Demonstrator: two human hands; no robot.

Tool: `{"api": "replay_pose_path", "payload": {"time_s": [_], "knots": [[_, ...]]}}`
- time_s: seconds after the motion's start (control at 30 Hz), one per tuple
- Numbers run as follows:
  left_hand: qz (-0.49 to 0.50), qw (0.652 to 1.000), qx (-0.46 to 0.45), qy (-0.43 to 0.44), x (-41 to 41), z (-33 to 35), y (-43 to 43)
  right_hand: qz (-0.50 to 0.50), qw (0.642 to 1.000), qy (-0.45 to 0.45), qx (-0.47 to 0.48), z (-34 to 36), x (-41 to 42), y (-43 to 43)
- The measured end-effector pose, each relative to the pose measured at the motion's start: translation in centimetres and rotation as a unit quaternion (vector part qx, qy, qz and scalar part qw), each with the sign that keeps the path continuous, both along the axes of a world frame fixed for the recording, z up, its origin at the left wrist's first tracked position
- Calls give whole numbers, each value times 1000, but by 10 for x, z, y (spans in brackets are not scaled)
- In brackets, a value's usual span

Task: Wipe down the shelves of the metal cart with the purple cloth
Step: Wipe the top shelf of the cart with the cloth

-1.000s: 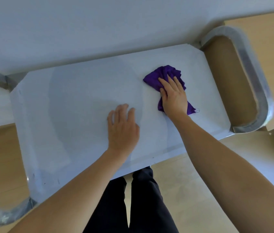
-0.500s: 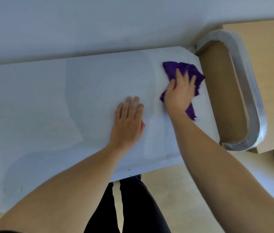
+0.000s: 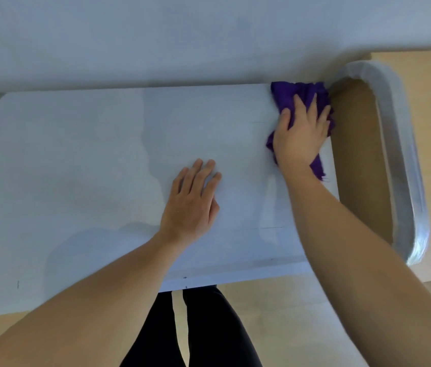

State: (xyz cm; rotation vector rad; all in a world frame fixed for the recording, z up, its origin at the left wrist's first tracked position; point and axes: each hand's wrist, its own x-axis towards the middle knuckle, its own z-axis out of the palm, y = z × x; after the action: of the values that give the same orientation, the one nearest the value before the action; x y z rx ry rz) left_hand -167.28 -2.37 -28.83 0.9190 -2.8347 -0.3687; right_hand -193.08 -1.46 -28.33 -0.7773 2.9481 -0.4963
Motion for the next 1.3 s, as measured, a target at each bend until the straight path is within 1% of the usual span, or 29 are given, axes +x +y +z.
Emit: {"api": "replay_pose_path", "payload": {"time_s": [0.03, 0.07, 0.1, 0.17, 0.23, 0.3, 0.37, 0.43, 0.5, 0.53, 0.57, 0.6, 0.67, 0.73, 0.77, 0.8, 0.83, 0.93, 1.0, 1.03, 1.07, 1.1, 1.17, 1.23, 1.3], "knots": [[0, 1000, -3, -2, 0, 0, 0, 7, 1000, -6, -1, 1, 11, -12], [0, 1000, -6, -4, 0, 1, 0, 45, 999, -6, -6, 1, 25, -25], [-1, 1000, -8, -6, -1, 1, 0, 108, 994, -1, -15, 0, 43, -36], [-4, 1000, -3, -13, 0, 2, -1, 233, 972, 15, -33, -4, 76, -46], [-3, 1000, 1, -17, 0, 4, 0, 283, 958, 14, -52, -6, 76, -43], [0, 1000, -1, -9, -2, 5, 0, 280, 958, 37, -52, -4, 49, -32], [-2, 1000, -4, -4, -4, 3, 0, 214, 975, 47, -39, -4, 15, -15], [-5, 1000, -4, -4, -3, 1, 0, 129, 991, 16, -30, -3, -9, -2], [-3, 1000, -7, -4, -3, 0, -1, 66, 997, 6, -26, -5, -1, -8], [-2, 1000, -8, -4, -2, 0, -2, 61, 998, 8, -22, -5, 11, -16], [-2, 1000, -9, -4, -2, 1, -2, 77, 997, 11, -23, -5, 26, -24], [-3, 1000, -8, -4, -2, 1, -2, 113, 993, 21, -33, -5, 42, -32], [-5, 1000, -7, -6, -2, 1, -2, 210, 975, 42, -53, -8, 68, -38], [-4, 1000, -6, -10, -2, 1, -2, 272, 959, 42, -65, -8, 65, -32], [-4, 1000, -5, -9, -3, 2, -1, 287, 955, 43, -66, -7, 54, -27], [-4, 1000, -4, -6, -3, 2, -1, 288, 955, 50, -61, -6, 40, -21], [-5, 1000, -5, -4, -4, 2, -2, 268, 960, 57, -52, -5, 24, -14], [-7, 1000, -4, 1, -4, 0, -4, 150, 988, 42, -18, -5, -17, 7], [-5, 1000, -6, 3, -4, -1, -4, 79, 996, 33, -3, -6, -17, 8], [-3, 1000, -10, 2, -4, -2, -4, 64, 997, 34, 2, -5, -8, 2], [-3, 1000, -13, 0, -4, -1, -4, 66, 997, 31, 1, -3, 5, -4], [-3, 1000, -15, -1, -4, -1, -4, 92, 995, 35, -11, -2, 21, -11], [-2, 1000, -15, -2, -5, -1, -4, 198, 978, 57, -40, -4, 53, -21], [0, 1000, -13, -4, -5, 0, -4, 274, 959, 45, -47, -7, 70, -21], [2, 1000, -16, 4, -6, 1, -4, 283, 957, 35, -53, -6, 56, -20]]}}
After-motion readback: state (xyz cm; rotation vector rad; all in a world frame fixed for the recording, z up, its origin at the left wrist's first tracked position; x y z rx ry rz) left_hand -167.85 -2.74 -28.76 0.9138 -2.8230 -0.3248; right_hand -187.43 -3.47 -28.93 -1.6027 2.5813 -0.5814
